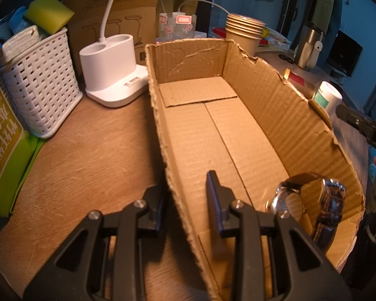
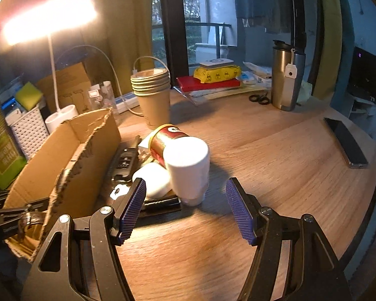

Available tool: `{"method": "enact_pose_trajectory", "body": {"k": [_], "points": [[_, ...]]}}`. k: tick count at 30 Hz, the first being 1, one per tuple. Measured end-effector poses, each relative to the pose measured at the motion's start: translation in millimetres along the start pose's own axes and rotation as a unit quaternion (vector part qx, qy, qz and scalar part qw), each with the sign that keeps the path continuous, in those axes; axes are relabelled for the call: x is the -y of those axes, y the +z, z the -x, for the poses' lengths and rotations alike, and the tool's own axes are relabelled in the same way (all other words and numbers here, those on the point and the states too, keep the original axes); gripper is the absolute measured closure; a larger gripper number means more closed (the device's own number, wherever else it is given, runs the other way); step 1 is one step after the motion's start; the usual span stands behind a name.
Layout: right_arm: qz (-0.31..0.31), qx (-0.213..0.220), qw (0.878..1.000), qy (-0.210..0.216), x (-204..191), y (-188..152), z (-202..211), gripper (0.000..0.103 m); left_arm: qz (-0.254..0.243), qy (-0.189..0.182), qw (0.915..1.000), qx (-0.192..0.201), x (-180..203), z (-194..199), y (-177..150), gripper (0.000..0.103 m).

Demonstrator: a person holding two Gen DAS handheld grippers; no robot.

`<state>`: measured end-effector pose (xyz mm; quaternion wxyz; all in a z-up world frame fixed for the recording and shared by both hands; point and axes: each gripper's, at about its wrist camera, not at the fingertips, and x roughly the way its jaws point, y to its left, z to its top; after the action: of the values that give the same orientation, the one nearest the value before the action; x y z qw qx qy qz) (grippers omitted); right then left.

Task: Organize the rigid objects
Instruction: 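Move the right gripper back to the white plastic bottle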

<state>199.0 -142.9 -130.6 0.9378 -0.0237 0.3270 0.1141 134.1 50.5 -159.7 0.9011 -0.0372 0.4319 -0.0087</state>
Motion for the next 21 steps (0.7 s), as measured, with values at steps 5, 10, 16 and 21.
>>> {"method": "enact_pose_trajectory", "body": {"k": [5, 10, 16, 21], "points": [[0.006, 0.001, 1.0, -0.007, 3.6, 5.1, -11.1, 0.033, 0.0, 0.0, 1.0, 0.0, 0.0, 0.0, 0.0, 0.072], [0.012, 0.003, 1.0, -0.007, 3.5, 11.7, -19.1, 0.033, 0.001, -0.001, 1.0, 0.0, -0.1, 0.0, -0.1, 0.072], [0.024, 0.005, 1.0, -0.007, -1.2, 13.8, -23.6, 0.034, 0.001, -0.002, 1.0, 0.0, -0.3, 0.1, -0.1, 0.072], [0.029, -0.003, 0.999, -0.014, -3.0, 13.9, -30.3, 0.042, 0.001, -0.001, 1.0, 0.0, 0.4, 0.3, -0.3, 0.072]]}}
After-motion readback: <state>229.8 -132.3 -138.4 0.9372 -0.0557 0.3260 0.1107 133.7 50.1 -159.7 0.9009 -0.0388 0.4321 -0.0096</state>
